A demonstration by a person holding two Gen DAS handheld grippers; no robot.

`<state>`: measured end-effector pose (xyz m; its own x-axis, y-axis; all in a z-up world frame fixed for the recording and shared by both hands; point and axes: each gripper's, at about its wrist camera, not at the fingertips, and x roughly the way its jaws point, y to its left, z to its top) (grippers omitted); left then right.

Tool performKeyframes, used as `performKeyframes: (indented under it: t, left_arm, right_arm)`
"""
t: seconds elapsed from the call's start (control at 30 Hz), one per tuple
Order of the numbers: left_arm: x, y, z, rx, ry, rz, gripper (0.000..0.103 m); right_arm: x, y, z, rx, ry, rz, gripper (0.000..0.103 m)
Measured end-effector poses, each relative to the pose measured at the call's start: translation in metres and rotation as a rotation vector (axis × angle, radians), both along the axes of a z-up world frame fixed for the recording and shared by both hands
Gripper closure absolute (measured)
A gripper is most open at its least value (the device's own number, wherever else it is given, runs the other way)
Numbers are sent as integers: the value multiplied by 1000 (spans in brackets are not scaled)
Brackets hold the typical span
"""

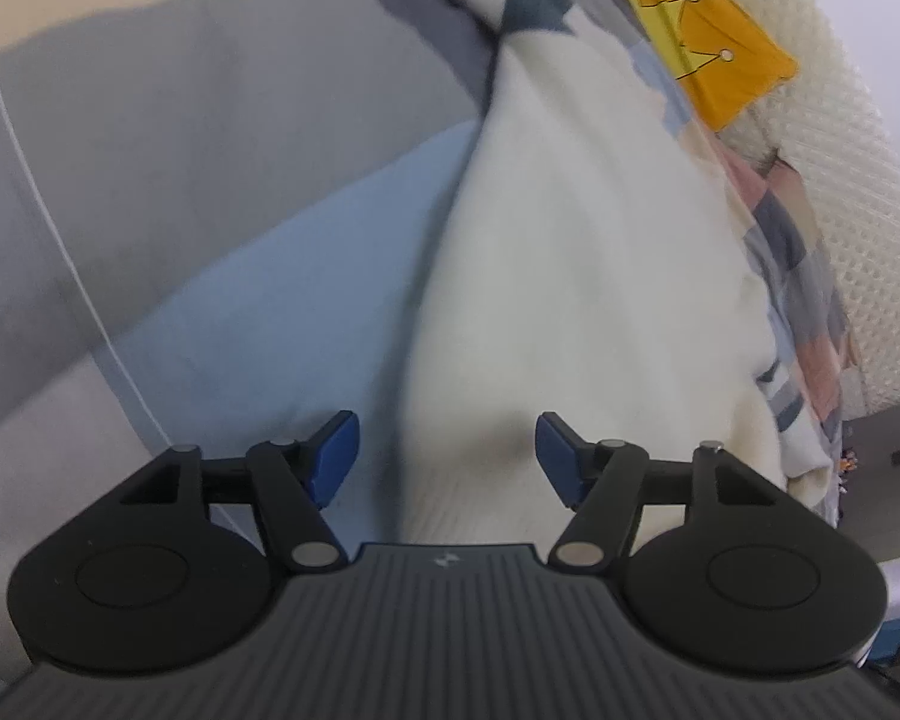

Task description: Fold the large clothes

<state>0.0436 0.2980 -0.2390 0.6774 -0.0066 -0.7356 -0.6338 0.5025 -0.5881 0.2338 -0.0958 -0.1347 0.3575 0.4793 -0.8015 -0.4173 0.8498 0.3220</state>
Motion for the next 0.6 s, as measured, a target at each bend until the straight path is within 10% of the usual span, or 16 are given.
performKeyframes:
  t: [0.4, 0.6]
  left_arm:
    - [36, 44, -26, -165, -143, 135, 43]
    - [71, 58, -42, -249, -162, 32, 42]
  right_arm:
    - [3, 0, -4, 7, 11, 22, 94]
    - [6, -3, -7, 26, 27, 17, 94]
